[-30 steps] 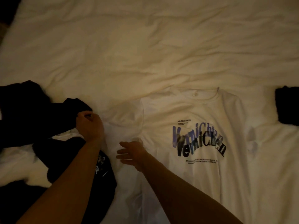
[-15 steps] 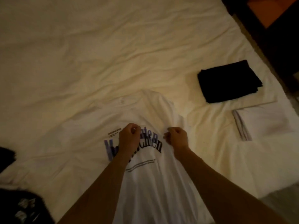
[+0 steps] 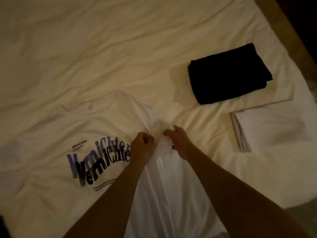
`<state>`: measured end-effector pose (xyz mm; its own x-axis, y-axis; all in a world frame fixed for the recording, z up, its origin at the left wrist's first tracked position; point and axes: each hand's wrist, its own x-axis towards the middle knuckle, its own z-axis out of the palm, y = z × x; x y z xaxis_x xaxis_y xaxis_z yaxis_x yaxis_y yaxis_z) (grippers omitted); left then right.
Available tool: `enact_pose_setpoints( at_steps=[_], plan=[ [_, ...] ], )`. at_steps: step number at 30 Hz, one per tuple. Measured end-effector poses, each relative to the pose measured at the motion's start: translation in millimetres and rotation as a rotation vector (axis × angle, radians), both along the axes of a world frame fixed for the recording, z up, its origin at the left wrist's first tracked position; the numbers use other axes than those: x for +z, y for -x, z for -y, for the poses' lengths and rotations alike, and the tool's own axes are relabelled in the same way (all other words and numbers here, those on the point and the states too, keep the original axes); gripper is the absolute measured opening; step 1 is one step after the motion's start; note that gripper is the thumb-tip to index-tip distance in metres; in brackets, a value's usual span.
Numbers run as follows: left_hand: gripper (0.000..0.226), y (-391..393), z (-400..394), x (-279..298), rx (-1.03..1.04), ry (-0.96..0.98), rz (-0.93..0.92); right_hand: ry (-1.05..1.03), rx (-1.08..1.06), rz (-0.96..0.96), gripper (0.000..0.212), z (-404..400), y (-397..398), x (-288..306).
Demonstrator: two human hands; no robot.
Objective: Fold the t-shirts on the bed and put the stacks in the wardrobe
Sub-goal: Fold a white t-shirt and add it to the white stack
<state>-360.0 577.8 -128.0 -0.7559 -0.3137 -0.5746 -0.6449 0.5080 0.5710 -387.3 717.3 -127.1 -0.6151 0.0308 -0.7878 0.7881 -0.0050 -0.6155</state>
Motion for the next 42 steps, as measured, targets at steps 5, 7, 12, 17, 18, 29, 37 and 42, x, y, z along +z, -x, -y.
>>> enact_pose_setpoints(
  at_steps=[5, 7, 12, 17, 18, 29, 37, 42],
  plan=[
    [0.016, 4.0, 2.1, 0.3, 0.022, -0.029, 0.011, -0.306, 0.011, -0.219, 0.013, -63.8, 29.9, 23.0],
    [0.016, 8.0, 0.6, 0.4, 0.004, -0.03, -0.006, -0.487, 0.123, -0.332, 0.016, -78.1, 40.4, 30.2],
    [0.013, 7.5, -6.6, 2.2, -0.032, -0.029, 0.011, -0.633, 0.164, -0.156, 0.062, -86.4, 37.1, 15.9],
    [0.015, -10.1, -2.5, -2.6, 0.016, -0.03, 0.013, -0.322, -0.209, 0.128, 0.08, -71.1, 6.0, -8.7],
    [0.016, -15.1, -0.3, -3.2, 0.024, -0.026, 0.014, -0.228, -0.39, 0.178, 0.075, -66.7, 3.9, -10.3],
    [0.006, -79.0, 25.1, -6.2, 0.072, -0.088, 0.006, -0.037, -0.294, -0.258, 0.02, -80.8, -0.2, 12.9],
    [0.015, -89.6, 39.1, -15.4, 0.104, -0.103, 0.016, -0.164, -0.021, 0.064, 0.043, -98.0, 9.1, -0.4],
    [0.014, -84.2, 40.5, -22.2, 0.073, -0.1, 0.02, -0.377, 0.172, -0.089, 0.039, -83.8, 41.3, -4.1]
  ],
)
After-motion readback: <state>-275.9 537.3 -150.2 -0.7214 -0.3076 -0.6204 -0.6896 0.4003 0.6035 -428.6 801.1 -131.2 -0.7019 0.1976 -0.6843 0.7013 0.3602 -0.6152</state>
